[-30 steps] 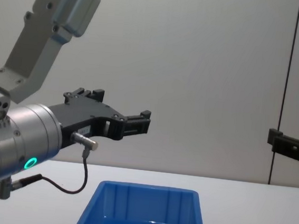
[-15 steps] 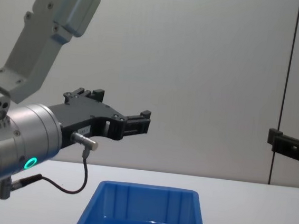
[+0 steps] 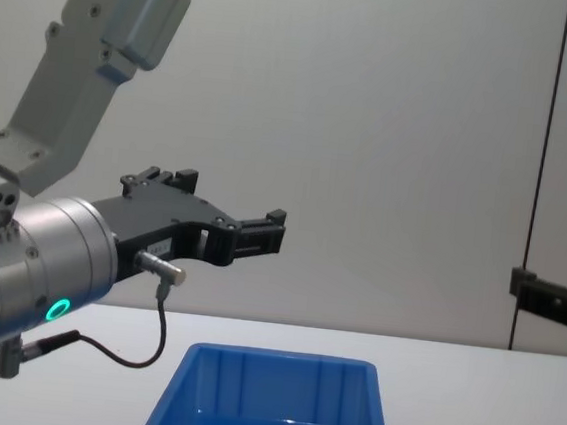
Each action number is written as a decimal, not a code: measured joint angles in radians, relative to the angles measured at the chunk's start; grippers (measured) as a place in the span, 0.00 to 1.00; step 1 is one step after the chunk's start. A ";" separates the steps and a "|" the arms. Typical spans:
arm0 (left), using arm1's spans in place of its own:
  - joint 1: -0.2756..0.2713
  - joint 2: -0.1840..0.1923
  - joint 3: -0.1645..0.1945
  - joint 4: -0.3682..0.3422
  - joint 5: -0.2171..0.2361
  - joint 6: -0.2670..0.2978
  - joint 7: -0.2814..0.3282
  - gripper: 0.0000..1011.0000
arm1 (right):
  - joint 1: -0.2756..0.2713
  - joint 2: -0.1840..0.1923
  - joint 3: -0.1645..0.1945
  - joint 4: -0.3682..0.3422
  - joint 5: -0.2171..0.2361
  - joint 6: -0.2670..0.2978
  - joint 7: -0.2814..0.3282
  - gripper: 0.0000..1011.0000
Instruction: Pick up the two dolls from the table and place them into the box.
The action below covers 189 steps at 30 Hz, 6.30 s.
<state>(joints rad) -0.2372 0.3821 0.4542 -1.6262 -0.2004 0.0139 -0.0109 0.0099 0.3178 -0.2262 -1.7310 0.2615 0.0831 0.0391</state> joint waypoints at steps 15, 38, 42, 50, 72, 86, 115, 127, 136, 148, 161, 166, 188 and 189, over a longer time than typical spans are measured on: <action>0.000 0.000 0.000 0.000 0.000 0.000 0.000 0.99 | 0.023 -0.016 -0.007 0.065 -0.052 0.084 -0.008 0.99; 0.000 0.000 0.000 0.000 0.000 0.000 0.000 0.99 | -0.027 -0.029 -0.023 0.094 -0.079 0.189 -0.059 0.99; 0.000 0.000 0.000 0.000 0.000 0.000 0.000 0.99 | -0.034 -0.032 -0.025 0.108 -0.080 0.197 -0.064 0.99; 0.000 0.000 0.000 0.000 0.000 0.000 0.000 0.99 | -0.040 -0.041 -0.030 0.135 -0.081 0.198 -0.068 0.99; 0.000 0.000 0.000 0.000 0.000 0.000 0.000 0.99 | -0.033 -0.080 -0.048 0.205 -0.095 0.185 -0.072 0.72; 0.000 0.000 0.000 0.000 0.000 0.000 0.000 0.99 | -0.043 -0.086 -0.047 0.205 -0.096 0.188 -0.092 0.38; 0.000 0.000 0.000 0.000 0.000 0.000 0.000 0.99 | -0.036 -0.060 -0.020 0.062 -0.130 0.053 0.006 0.38; 0.000 0.000 0.000 0.000 0.000 0.000 0.000 0.99 | 0.016 -0.081 -0.034 0.077 -0.121 0.060 0.160 0.38; 0.000 0.000 0.000 0.000 0.000 0.000 0.000 0.99 | 0.073 -0.120 -0.066 0.134 -0.135 0.090 0.294 0.38; 0.000 0.000 0.000 0.000 0.000 0.000 0.000 0.99 | 0.161 -0.192 -0.121 0.256 -0.177 0.140 0.422 0.55; 0.000 0.000 0.000 0.000 0.000 0.000 0.000 0.99 | 0.186 -0.211 -0.135 0.285 -0.199 0.162 0.396 0.93; 0.000 0.000 0.000 0.000 0.000 0.000 0.000 0.99 | 0.170 -0.199 -0.129 0.260 -0.200 0.164 0.347 0.99; 0.000 0.000 0.000 0.000 0.000 0.000 0.000 0.99 | 0.008 -0.106 -0.087 0.056 -0.190 0.179 0.064 0.99; 0.000 0.000 0.000 0.000 0.000 0.000 0.000 0.99 | 0.004 -0.104 -0.086 0.052 -0.190 0.181 0.053 0.99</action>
<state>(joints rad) -0.2372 0.3821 0.4542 -1.6262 -0.2004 0.0139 -0.0109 0.0135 0.2139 -0.3122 -1.6794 0.0720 0.2640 0.0919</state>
